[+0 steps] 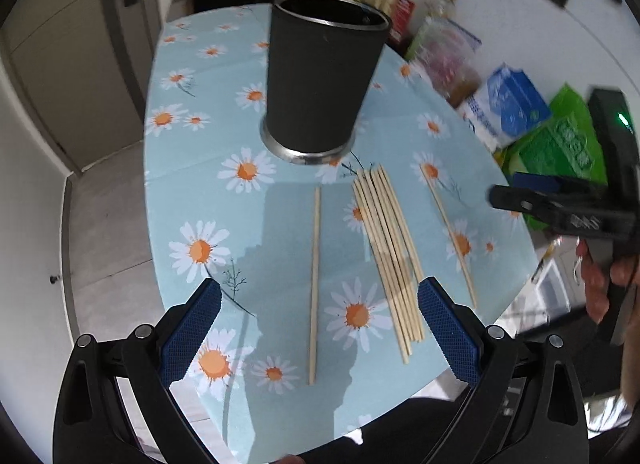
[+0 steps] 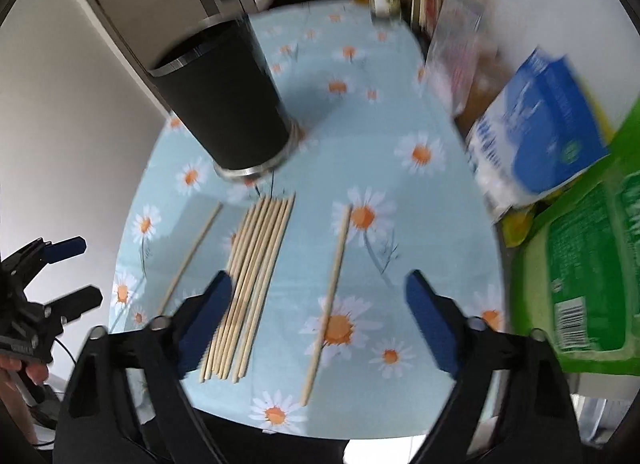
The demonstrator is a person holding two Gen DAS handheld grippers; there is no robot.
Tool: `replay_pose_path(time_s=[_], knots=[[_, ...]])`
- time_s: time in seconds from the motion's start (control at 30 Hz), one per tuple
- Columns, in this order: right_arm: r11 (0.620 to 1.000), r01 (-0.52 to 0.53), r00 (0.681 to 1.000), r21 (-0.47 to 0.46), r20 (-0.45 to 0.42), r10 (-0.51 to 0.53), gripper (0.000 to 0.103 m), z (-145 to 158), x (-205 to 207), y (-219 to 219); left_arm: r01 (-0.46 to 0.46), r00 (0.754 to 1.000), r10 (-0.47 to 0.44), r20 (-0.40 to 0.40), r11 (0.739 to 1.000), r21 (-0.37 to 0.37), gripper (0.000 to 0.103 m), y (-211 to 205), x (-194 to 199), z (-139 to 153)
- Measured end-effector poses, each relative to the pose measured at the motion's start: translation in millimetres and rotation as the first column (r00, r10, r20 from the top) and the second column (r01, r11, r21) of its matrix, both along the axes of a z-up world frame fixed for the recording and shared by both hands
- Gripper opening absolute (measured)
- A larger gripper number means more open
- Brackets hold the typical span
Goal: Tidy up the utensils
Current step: 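Lower both tools toward the loose wooden sticks beside the black holder, then close the right gripper on one wooden stick while the left gripper grasps another stick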
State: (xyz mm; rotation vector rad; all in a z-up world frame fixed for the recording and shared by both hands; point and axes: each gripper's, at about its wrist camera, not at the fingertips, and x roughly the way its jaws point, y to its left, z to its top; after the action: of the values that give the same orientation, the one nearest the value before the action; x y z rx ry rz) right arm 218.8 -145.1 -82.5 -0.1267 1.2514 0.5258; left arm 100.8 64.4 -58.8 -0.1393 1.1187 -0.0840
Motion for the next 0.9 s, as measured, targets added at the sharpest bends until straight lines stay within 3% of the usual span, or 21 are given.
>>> replay_pose_path(time_s=[0.27, 0.33, 0.4, 0.6, 0.7, 0.9], knots=[[0.989, 0.004, 0.987, -0.146, -0.161, -0.028, 0.053, -38.9, 27.6, 25.6, 0.103, 0.994, -0.103, -0.036, 0.995, 0.011, 0.096, -4.0, 15.6, -17.3], [0.985, 0.014, 0.979, -0.173, -0.198, -0.049, 0.045, -46.0, 35.4, 27.5, 0.103, 0.994, -0.103, -0.043, 0.995, 0.006, 0.096, -1.0, 17.8, -22.7], [0.981, 0.019, 0.971, -0.195, -0.230, -0.064, 0.028, -50.5, 39.9, 29.7, 0.107, 0.993, -0.107, -0.041, 0.994, -0.003, 0.096, 1.7, 19.5, -25.3], [0.969, 0.020, 0.948, -0.248, -0.302, -0.097, 0.027, -68.0, 47.1, 35.4, 0.087, 0.994, -0.091, -0.064, 0.994, -0.061, 0.096, 16.4, 28.6, -34.5], [0.962, 0.020, 0.937, -0.273, -0.330, -0.113, 0.019, -79.3, 47.0, 38.7, 0.082, 0.994, -0.087, -0.071, 0.994, -0.067, 0.096, 22.5, 32.4, -36.6], [0.944, 0.020, 0.952, -0.329, -0.282, -0.118, 0.009, -82.9, 37.5, 45.4, 0.111, 0.991, -0.116, -0.070, 0.992, -0.066, 0.096, 21.9, 35.6, -37.4]])
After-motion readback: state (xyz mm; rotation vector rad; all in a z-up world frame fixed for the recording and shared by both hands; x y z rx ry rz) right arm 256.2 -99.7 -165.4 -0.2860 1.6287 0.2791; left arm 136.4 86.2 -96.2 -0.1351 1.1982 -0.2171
